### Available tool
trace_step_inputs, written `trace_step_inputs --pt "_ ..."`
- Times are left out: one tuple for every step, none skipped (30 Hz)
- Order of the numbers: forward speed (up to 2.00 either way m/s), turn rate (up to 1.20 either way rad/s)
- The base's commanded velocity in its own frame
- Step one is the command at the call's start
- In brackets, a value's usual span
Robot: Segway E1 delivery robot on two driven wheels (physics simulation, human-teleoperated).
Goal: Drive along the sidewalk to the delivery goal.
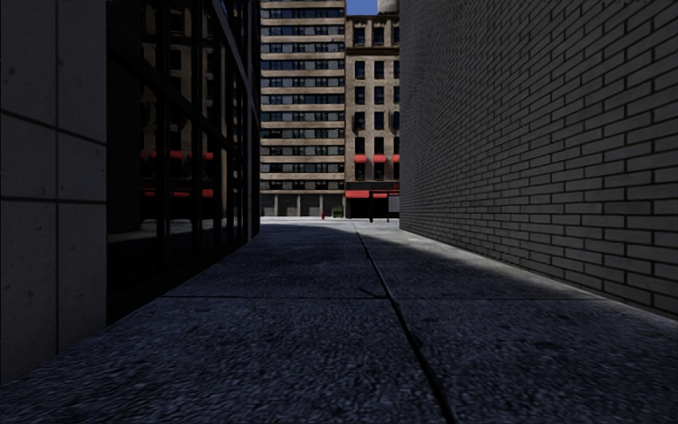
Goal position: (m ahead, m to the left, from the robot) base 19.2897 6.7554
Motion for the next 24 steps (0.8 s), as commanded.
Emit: trace_step_inputs --pt "2.0 0.0" --pt "2.0 0.0" --pt "2.0 0.0" --pt "2.0 0.05" --pt "2.0 0.05" --pt "2.0 0.1" --pt "2.0 0.11" --pt "2.0 0.11" --pt "2.0 0.11" --pt "2.0 0.0" --pt "2.0 0.0" --pt "2.0 0.0" --pt "2.0 0.0" --pt "2.0 0.0" --pt "2.0 0.0" --pt "2.0 0.0" --pt "2.0 0.0" --pt "2.0 0.0" --pt "2.0 0.0" --pt "2.0 0.0" --pt "2.0 0.0" --pt "2.0 0.0" --pt "2.0 0.0" --pt "2.0 0.0"
